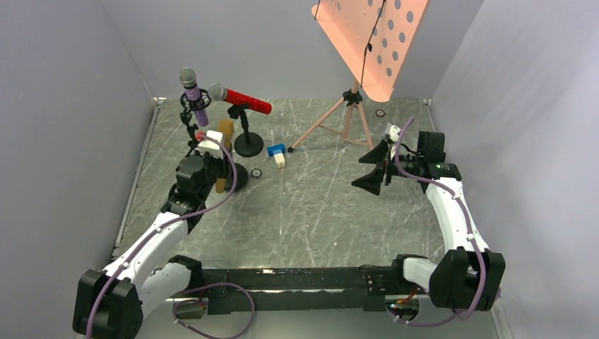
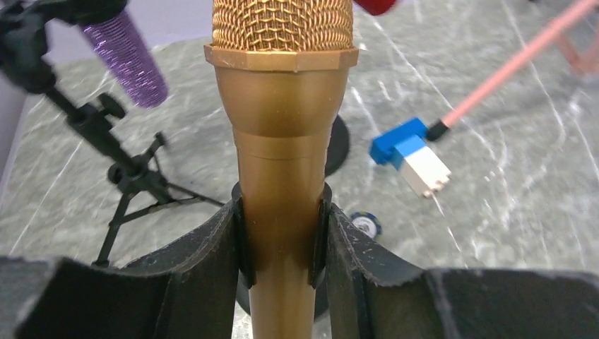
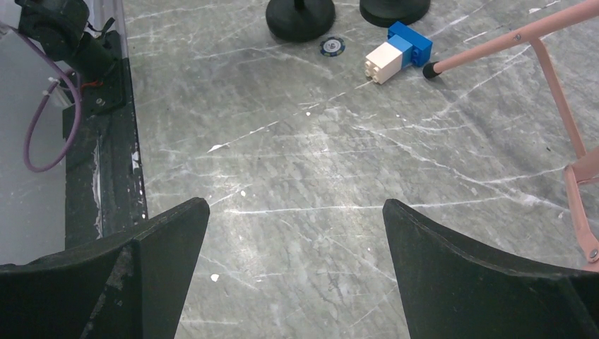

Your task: Attach the microphones to the stand

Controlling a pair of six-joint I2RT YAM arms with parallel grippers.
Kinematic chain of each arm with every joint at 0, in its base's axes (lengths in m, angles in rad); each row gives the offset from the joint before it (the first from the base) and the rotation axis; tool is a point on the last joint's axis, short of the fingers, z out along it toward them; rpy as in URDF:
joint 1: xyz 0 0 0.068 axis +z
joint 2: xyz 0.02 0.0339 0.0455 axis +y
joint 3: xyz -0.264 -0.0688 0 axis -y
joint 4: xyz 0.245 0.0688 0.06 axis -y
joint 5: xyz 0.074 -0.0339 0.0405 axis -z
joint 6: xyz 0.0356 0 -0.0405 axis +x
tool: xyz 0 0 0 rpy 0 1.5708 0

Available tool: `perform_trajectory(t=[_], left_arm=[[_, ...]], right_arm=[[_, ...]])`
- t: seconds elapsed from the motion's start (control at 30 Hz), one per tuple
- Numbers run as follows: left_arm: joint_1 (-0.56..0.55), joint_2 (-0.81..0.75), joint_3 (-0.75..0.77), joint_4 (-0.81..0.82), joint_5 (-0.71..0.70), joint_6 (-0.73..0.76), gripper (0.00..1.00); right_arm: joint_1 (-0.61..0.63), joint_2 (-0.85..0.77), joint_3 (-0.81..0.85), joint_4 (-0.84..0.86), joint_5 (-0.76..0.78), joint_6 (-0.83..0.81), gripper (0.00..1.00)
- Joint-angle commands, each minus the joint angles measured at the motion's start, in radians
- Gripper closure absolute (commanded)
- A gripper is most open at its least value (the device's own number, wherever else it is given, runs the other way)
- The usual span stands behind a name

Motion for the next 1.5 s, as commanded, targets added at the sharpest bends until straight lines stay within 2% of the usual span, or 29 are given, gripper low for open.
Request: perform_trajectory(t=[0.0,0.23,0.47,0.57,0.63,0.7,0.9,0.93,0.97,1.1,1.3,1.47], left_arm=[[0.085,0.029,0.009,0.203,-0.072,-0.092,0.94],[0.107,0.021,-0.001,0.184,-0.088,-0.099,0.93],[0.105,-0.069,0.020,0.029,0.030,-0.085,0.93],[0.096,-0.089,0.013,-0.037,0.022,-0.082,0.93],[0.085,-0.098,-0.014,-0.017,0.002,-0.080,0.92],[0.084,-0.093,-0.027,-0.009,-0.011,-0.094,0.82],[0.085,-0.125,-0.033,-0.068,-0.065,-0.165,0.15],[0.086,-0.148,-0.037,-0.078,-0.078,-0.171,0.05],[0.085,-0.171,-0.041,-0.087,-0.086,-0.173,0.01],[0.085,-0.255,-0.018,-0.172,-0.070,-0.160,0.01],[0.087,-0.370,0.110,-0.413,0.028,-0.144,0.01],[0.100,-0.430,0.247,-0.599,0.121,-0.196,0.01]], right_arm=[[-0.008,-0.027,0.001,0.017,-0.047,-0.023,0.00],[-0.012,-0.025,0.004,0.008,-0.050,-0.032,0.00],[-0.012,-0.013,0.007,-0.003,-0.054,-0.040,0.00],[-0.012,-0.010,0.007,-0.005,-0.058,-0.040,0.00],[-0.012,-0.011,0.007,-0.006,-0.061,-0.040,0.00],[-0.012,-0.009,0.008,-0.008,-0.062,-0.041,0.00],[-0.012,-0.012,0.011,-0.020,-0.048,-0.059,0.00],[-0.013,-0.013,0.012,-0.022,-0.045,-0.061,0.00],[-0.013,-0.013,0.012,-0.022,-0.041,-0.063,0.00],[-0.013,-0.017,0.013,-0.028,-0.025,-0.075,0.00],[-0.037,-0.031,0.015,-0.039,0.017,-0.100,0.00],[-0.142,-0.078,0.014,-0.011,0.001,-0.057,0.00]])
